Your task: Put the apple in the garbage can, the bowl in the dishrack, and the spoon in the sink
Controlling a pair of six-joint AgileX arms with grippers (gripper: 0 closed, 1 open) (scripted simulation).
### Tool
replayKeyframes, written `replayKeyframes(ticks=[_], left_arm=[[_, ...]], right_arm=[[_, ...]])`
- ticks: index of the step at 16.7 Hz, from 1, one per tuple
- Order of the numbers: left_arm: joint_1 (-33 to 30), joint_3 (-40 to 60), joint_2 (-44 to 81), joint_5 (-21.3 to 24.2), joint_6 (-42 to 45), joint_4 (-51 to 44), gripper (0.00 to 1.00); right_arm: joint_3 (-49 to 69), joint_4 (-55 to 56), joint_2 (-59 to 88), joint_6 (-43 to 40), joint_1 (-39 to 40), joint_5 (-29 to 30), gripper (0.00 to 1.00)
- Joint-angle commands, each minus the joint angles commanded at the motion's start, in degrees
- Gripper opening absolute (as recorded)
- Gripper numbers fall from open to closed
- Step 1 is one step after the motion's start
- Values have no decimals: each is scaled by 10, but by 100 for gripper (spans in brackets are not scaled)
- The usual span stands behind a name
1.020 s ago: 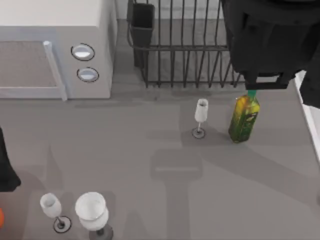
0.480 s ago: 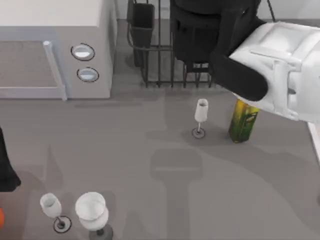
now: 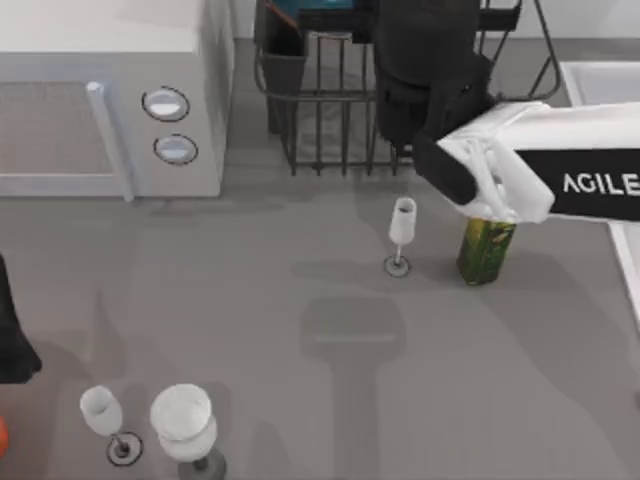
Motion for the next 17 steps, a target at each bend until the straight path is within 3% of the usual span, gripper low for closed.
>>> replayKeyframes(ticks=[5,17], left_arm=[[0,0,0,0,0,0,100],[0,0,0,0,0,0,100]], right_arm=[[-1,5,4,0,-4,-4,0],[-1,5,4,0,-4,-4,90]])
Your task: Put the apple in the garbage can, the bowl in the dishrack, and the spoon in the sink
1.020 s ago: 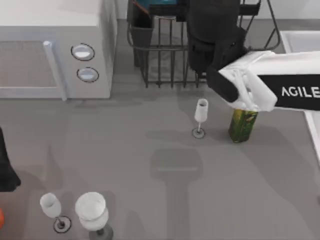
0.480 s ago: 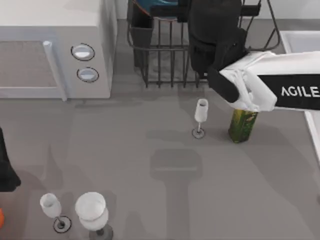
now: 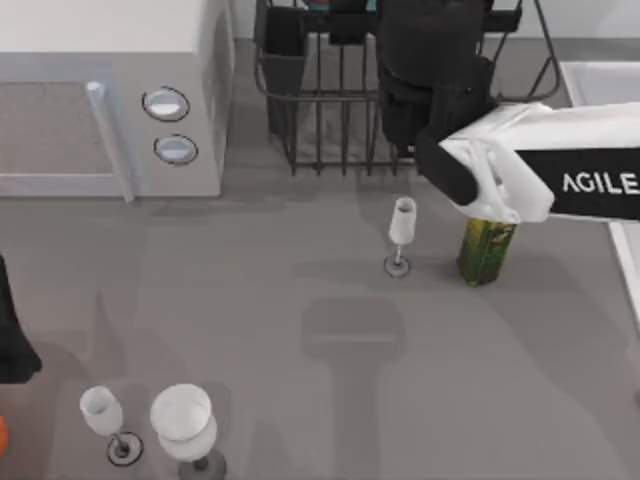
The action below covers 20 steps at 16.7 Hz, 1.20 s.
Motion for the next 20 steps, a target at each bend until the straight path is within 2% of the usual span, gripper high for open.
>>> replayKeyframes(ticks=[1,2,12,16,20], left_arm=[[0,0,0,0,0,0,100],[0,0,0,0,0,0,100],[0,0,0,0,0,0,100],[0,0,0,0,0,0,100],[0,0,0,0,0,0,100]], right_arm=[[0,0,0,0,0,0,98],[0,0,0,0,0,0,100],[-5,-1,-6,0,-2,-4,100],[-64,-2,-90,-4,-43,-52,100],[-161,-12,-270,-7,-104,-124,100]])
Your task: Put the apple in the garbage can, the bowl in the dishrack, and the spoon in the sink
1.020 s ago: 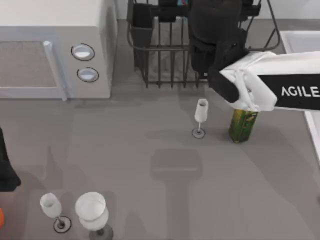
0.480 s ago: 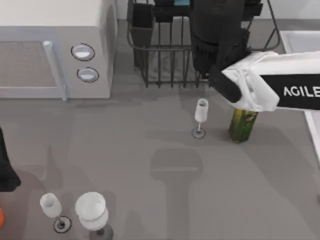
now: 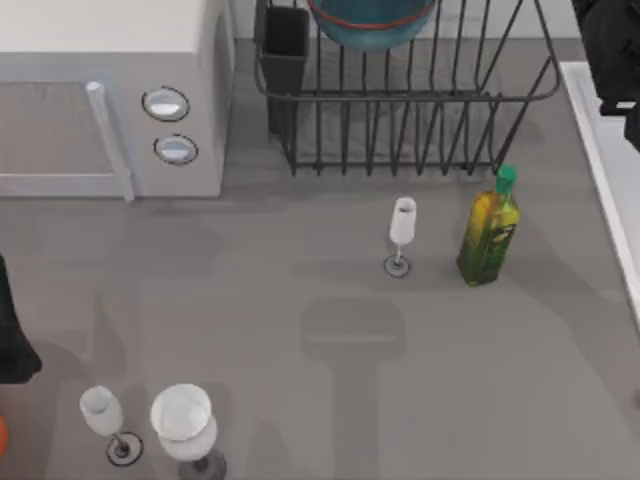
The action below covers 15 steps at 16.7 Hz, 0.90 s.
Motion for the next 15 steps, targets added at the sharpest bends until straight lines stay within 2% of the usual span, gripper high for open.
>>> replayKeyframes(ticks=[4,9,15], left_arm=[[0,0,0,0,0,0,100],[0,0,0,0,0,0,100],[0,0,0,0,0,0,100]], right_arm=[[-146,-48,-268,-1,-62,-74,100],[-354,-172,-612,5,-138,-155,100],[-550,-336,-854,2,-224,-230,100]])
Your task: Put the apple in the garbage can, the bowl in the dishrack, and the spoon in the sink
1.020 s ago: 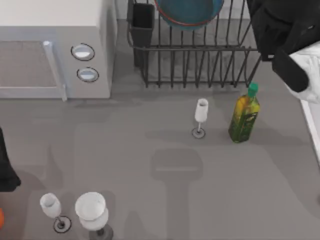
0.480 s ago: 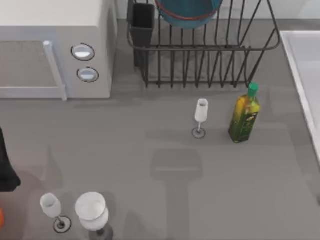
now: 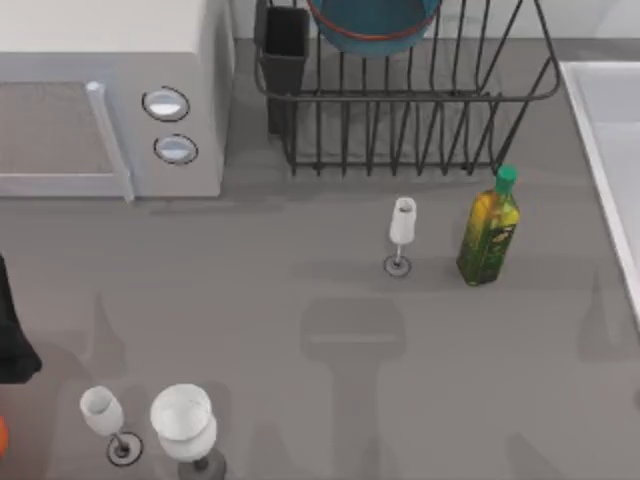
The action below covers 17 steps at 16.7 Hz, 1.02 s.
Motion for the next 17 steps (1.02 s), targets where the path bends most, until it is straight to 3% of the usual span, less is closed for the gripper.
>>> replayKeyframes(ticks=[4,11,14,17], left_arm=[[0,0,0,0,0,0,100],[0,0,0,0,0,0,100],[0,0,0,0,0,0,100],[0,0,0,0,0,0,100]], right_arm=[[-53,-54,-48,-5,-34,-27,100],[-36,-72,-26,-24,-35,-26,100],[20,-137,48,-97,-45,-26,100],[102,-235,177,-224,-58,-27,100]])
